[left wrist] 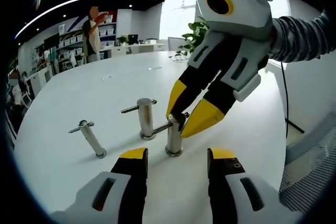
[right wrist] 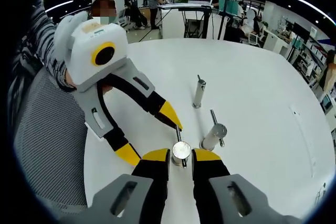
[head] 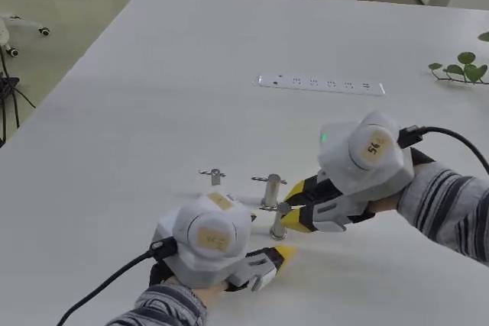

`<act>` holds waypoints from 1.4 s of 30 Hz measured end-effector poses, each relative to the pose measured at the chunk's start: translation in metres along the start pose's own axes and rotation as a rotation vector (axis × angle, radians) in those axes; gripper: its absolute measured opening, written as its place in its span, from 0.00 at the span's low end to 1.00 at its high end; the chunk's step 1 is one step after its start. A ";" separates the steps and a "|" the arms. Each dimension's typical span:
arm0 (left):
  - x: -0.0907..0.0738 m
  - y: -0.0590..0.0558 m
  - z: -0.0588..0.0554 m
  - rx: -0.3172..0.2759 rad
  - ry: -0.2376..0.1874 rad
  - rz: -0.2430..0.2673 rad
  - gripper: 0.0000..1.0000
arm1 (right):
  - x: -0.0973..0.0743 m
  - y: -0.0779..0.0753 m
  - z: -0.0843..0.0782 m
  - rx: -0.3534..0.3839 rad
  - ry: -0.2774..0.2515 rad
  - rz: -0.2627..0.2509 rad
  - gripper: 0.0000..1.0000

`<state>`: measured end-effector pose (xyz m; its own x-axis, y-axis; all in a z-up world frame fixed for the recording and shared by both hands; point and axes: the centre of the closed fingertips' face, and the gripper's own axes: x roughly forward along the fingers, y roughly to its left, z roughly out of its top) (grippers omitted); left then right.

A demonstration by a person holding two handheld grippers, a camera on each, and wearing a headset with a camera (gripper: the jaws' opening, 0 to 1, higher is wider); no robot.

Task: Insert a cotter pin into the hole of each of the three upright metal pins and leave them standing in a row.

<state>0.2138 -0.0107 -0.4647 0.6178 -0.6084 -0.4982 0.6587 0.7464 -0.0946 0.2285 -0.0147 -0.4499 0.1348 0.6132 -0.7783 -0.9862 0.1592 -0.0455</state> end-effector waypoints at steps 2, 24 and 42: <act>-0.004 0.001 0.000 -0.004 -0.002 -0.001 0.45 | 0.003 0.000 0.000 0.004 -0.002 0.002 0.12; -0.039 0.014 0.011 -0.006 -0.039 0.015 0.69 | -0.002 -0.007 -0.012 -0.010 0.016 0.019 0.09; -0.063 0.048 0.018 -0.042 -0.064 0.090 0.76 | -0.023 -0.038 -0.029 -0.003 0.064 -0.035 0.09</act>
<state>0.2143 0.0587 -0.4229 0.7010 -0.5531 -0.4502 0.5811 0.8089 -0.0889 0.2604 -0.0580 -0.4483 0.1627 0.5565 -0.8147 -0.9813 0.1775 -0.0747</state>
